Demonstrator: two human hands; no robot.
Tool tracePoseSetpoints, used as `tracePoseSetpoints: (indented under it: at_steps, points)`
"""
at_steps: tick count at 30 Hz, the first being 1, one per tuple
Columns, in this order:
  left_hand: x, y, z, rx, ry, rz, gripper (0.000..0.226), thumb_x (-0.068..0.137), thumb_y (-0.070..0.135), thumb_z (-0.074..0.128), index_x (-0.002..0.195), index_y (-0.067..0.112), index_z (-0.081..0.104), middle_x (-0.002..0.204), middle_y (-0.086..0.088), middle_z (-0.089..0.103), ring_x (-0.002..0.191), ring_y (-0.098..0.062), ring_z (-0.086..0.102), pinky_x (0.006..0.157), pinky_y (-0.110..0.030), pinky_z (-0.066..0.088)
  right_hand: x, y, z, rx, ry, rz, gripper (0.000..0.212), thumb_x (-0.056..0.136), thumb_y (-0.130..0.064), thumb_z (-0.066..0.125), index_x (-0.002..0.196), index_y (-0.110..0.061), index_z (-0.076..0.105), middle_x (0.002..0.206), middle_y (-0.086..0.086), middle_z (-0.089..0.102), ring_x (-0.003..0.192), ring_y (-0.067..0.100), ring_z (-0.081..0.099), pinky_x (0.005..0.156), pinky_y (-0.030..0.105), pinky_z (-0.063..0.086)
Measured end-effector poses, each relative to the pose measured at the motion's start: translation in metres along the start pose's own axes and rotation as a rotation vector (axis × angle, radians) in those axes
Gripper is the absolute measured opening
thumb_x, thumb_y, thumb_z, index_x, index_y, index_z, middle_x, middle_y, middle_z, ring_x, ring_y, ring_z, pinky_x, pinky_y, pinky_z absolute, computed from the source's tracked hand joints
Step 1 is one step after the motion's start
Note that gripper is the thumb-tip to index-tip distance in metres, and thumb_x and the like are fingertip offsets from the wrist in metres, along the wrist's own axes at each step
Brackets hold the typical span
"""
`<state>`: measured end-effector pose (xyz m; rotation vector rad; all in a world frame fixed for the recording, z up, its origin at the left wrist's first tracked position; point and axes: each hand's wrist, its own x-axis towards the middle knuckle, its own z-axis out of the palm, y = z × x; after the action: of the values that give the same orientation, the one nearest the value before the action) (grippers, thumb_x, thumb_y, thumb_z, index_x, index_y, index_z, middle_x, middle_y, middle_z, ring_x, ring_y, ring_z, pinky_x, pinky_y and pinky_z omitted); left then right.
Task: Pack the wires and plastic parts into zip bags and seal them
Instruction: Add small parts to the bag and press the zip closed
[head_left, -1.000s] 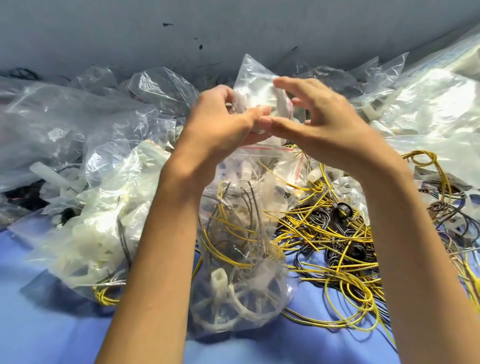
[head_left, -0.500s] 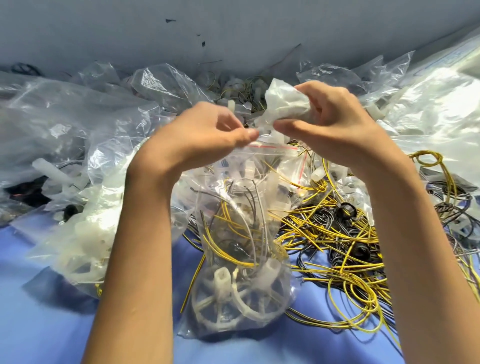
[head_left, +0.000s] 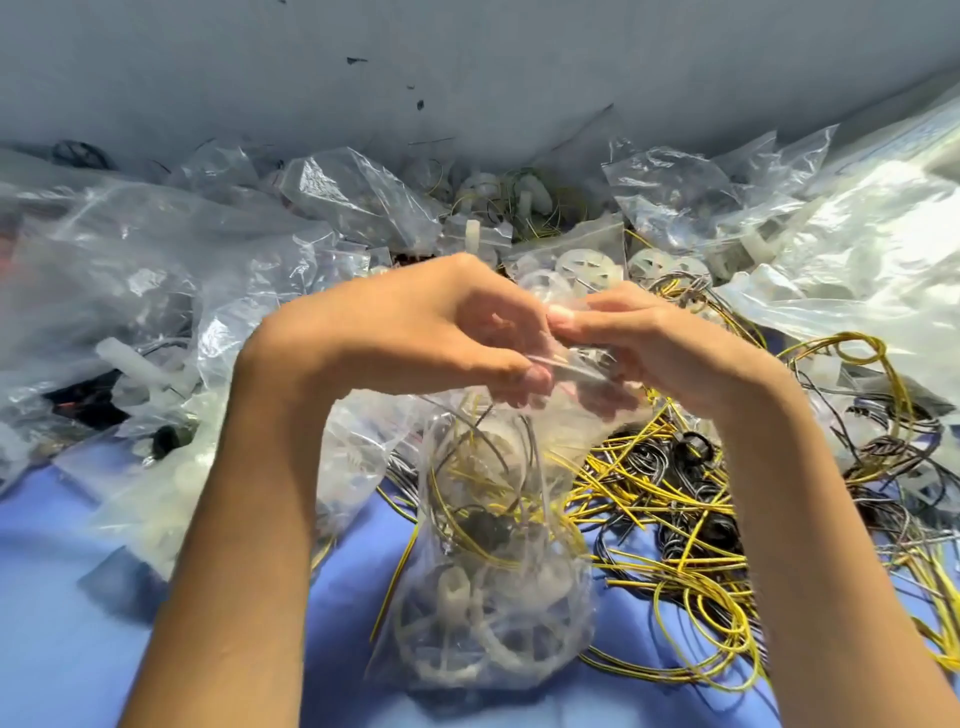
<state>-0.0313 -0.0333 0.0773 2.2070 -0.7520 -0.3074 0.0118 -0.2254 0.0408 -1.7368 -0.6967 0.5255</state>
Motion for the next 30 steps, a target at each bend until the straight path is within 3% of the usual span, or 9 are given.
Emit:
tracePoseSetpoints:
  at_steps: [6, 11, 14, 17, 21, 23, 26, 28, 30]
  points:
    - [-0.008, -0.013, -0.013, 0.038, 0.022, 0.071, 0.013, 0.08, 0.035, 0.071, 0.071, 0.026, 0.067, 0.07, 0.003, 0.069, 0.07, -0.009, 0.064, 0.069, -0.028, 0.048, 0.0, -0.002, -0.002, 0.085, -0.088, 0.098, 0.021, 0.075, -0.02, 0.053, 0.078, -0.001, 0.063, 0.061, -0.004, 0.066, 0.054, 0.005, 0.061, 0.051, 0.013, 0.046]
    - [-0.002, -0.014, -0.01, 0.053, 0.121, 0.243, 0.009, 0.08, 0.027, 0.07, 0.073, 0.025, 0.065, 0.063, 0.01, 0.065, 0.06, 0.003, 0.056, 0.057, -0.004, 0.036, 0.002, -0.012, -0.008, 0.007, -0.223, 0.157, 0.027, 0.082, -0.02, 0.055, 0.082, 0.006, 0.062, 0.068, 0.003, 0.059, 0.065, 0.012, 0.056, 0.066, 0.02, 0.046]
    - [0.007, -0.018, -0.004, 0.033, 0.195, 0.288, 0.007, 0.079, 0.031, 0.067, 0.075, 0.028, 0.062, 0.066, 0.009, 0.064, 0.063, 0.003, 0.055, 0.062, -0.005, 0.037, 0.009, -0.025, -0.002, -0.273, -0.356, 0.237, 0.034, 0.089, -0.011, 0.061, 0.056, -0.019, 0.066, 0.052, -0.013, 0.054, 0.049, -0.004, 0.049, 0.054, 0.008, 0.042]
    - [0.016, -0.022, 0.004, 0.037, 0.231, 0.317, 0.009, 0.081, 0.035, 0.067, 0.078, 0.029, 0.061, 0.066, 0.009, 0.063, 0.065, 0.004, 0.054, 0.064, -0.007, 0.038, 0.025, -0.02, 0.006, -0.402, -0.346, 0.392, 0.006, 0.088, -0.004, 0.063, 0.086, -0.001, 0.067, 0.075, 0.001, 0.056, 0.071, 0.008, 0.052, 0.066, 0.022, 0.049]
    - [0.021, -0.025, 0.015, -0.052, 0.309, 0.329, 0.006, 0.08, 0.033, 0.063, 0.079, 0.031, 0.058, 0.073, 0.015, 0.061, 0.067, 0.008, 0.052, 0.066, -0.006, 0.038, 0.037, -0.012, 0.015, -0.416, -0.368, 0.452, 0.019, 0.091, 0.011, 0.05, 0.075, 0.006, 0.059, 0.056, -0.012, 0.058, 0.056, -0.003, 0.051, 0.056, 0.003, 0.04]
    - [0.023, -0.027, 0.023, -0.117, 0.338, 0.327, 0.009, 0.077, 0.032, 0.065, 0.079, 0.028, 0.058, 0.073, 0.019, 0.061, 0.068, 0.009, 0.053, 0.068, -0.005, 0.038, 0.042, -0.003, 0.017, -0.352, -0.322, 0.429, 0.017, 0.094, 0.009, 0.044, 0.099, 0.014, 0.06, 0.082, 0.005, 0.065, 0.084, 0.001, 0.058, 0.069, 0.002, 0.041]
    - [0.026, -0.035, 0.029, -0.165, 0.426, 0.281, 0.022, 0.074, 0.026, 0.077, 0.075, 0.024, 0.056, 0.067, 0.021, 0.06, 0.065, 0.008, 0.052, 0.066, -0.006, 0.038, 0.041, 0.022, 0.025, -0.278, -0.256, 0.357, 0.038, 0.099, 0.005, 0.037, 0.135, 0.016, 0.036, 0.132, 0.016, 0.049, 0.129, 0.029, 0.044, 0.096, 0.014, 0.042]
    - [0.027, -0.039, 0.034, -0.251, 0.478, 0.226, 0.023, 0.071, 0.024, 0.077, 0.071, 0.02, 0.054, 0.061, 0.019, 0.057, 0.06, 0.007, 0.049, 0.062, -0.007, 0.039, 0.025, 0.041, 0.019, -0.544, -0.398, 0.103, 0.039, 0.101, -0.003, 0.035, 0.138, 0.009, 0.038, 0.137, 0.016, 0.049, 0.125, 0.028, 0.051, 0.097, 0.022, 0.046]
    - [0.027, -0.041, 0.038, -0.306, 0.507, 0.204, 0.019, 0.067, 0.024, 0.072, 0.07, 0.018, 0.054, 0.058, 0.02, 0.058, 0.057, 0.008, 0.05, 0.058, -0.007, 0.04, 0.027, 0.05, 0.015, -0.533, -0.39, 0.118, 0.038, 0.101, -0.004, 0.037, 0.139, -0.003, 0.039, 0.13, 0.013, 0.055, 0.097, 0.007, 0.066, 0.087, 0.021, 0.052]
